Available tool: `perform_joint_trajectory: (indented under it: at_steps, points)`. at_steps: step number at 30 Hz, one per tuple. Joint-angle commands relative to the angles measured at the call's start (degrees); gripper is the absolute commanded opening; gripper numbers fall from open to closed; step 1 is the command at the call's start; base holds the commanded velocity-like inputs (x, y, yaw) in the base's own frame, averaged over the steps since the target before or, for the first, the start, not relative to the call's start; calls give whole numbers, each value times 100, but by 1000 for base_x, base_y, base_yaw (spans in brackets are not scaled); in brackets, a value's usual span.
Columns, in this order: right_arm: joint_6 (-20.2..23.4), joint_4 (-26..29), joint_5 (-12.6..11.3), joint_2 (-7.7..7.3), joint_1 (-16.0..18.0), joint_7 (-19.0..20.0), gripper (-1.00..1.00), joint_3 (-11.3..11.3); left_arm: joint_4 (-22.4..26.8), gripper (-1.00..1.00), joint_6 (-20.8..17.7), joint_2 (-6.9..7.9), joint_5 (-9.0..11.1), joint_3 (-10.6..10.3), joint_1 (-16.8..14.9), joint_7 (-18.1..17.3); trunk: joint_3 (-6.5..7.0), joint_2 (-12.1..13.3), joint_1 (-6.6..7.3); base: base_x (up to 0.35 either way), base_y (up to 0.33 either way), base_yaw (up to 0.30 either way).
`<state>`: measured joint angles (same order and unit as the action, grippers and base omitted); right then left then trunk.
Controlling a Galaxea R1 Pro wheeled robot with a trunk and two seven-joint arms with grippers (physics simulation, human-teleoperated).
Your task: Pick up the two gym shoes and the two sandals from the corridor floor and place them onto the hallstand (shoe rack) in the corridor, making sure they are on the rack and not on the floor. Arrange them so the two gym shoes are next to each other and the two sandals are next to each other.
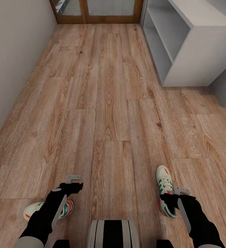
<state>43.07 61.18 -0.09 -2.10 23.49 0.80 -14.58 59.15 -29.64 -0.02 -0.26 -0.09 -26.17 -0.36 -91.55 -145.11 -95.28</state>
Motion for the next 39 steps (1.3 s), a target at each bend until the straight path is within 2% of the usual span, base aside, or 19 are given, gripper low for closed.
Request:
perform_joint_trajectory:
  at_steps: [1, 7, 39]
  points:
    - [0, 0, 0, 0, -1, 0, 100, 1, 0, 100, -1, -1, 1, 0, 1, 0, 0, 0, 0, 0, 0, 0]
    - [0, -1, 0, 0, -1, -1, 100, 0, 0, 100, -2, -1, 3, 0, 2, -2, -111, -7, -13, 0, 0, 0]
    - [0, -10, 0, 0, -1, -1, 100, -1, 0, 100, -1, -3, 3, 0, 4, -6, -111, -7, -13, 0, 0, 0]
